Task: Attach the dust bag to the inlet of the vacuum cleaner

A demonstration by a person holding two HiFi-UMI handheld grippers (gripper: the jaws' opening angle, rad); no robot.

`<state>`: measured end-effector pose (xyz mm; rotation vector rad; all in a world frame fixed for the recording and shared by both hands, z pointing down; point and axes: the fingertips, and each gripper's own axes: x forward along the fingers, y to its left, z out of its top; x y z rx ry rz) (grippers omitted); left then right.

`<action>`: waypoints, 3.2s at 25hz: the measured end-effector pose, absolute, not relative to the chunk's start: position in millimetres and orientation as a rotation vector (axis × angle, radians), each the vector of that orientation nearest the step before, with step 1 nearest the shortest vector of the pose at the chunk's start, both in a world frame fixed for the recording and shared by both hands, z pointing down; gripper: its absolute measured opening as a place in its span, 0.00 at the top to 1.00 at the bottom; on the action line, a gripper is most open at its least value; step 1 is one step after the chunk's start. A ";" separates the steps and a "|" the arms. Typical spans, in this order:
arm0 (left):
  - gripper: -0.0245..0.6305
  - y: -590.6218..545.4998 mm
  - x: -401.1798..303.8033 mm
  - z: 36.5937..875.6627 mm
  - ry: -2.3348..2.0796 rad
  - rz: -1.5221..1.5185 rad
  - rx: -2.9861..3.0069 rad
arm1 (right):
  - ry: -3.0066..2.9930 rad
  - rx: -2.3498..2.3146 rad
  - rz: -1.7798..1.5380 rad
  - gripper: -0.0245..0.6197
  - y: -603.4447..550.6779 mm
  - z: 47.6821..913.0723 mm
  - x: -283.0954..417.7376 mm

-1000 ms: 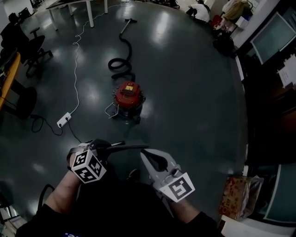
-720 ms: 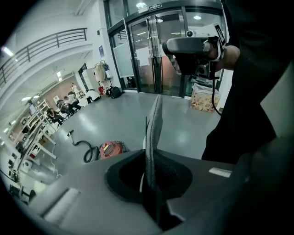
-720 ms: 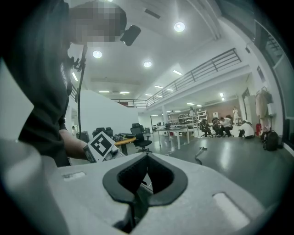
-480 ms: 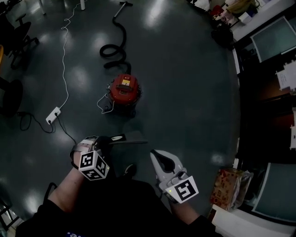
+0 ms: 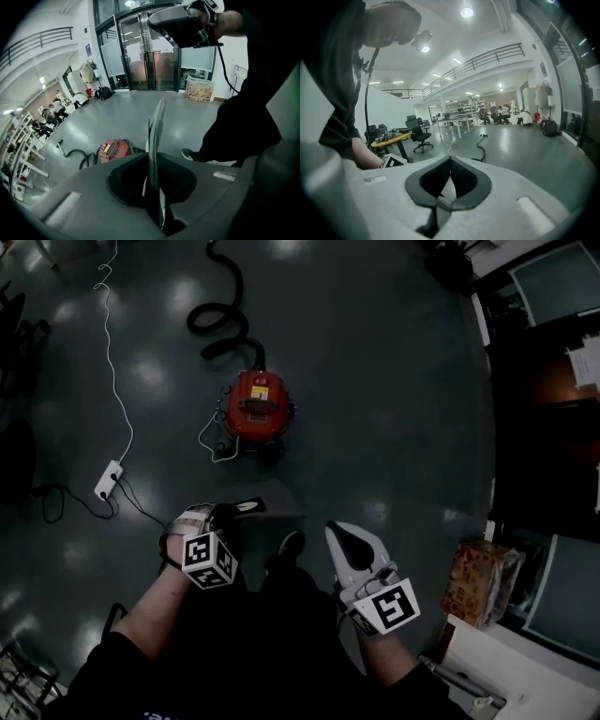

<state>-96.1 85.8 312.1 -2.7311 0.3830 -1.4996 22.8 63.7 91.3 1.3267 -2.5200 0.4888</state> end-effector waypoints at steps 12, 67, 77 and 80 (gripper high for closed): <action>0.93 67.0 -49.8 431.2 0.282 -1.585 -2.773 | -2.563 1.177 0.650 0.96 15.8 203.9 58.9; 0.92 -21.1 8.5 638.9 -0.036 -1.682 -2.691 | -2.733 0.573 -0.175 0.52 -199.7 539.5 3.2; 0.91 -24.7 9.4 642.7 -0.003 -1.700 -2.673 | -2.635 0.368 -0.247 0.56 -220.5 554.1 -23.1; 0.91 -24.6 10.2 641.3 0.036 -1.673 -2.690 | -2.638 0.379 -0.282 0.71 -227.7 552.3 -25.7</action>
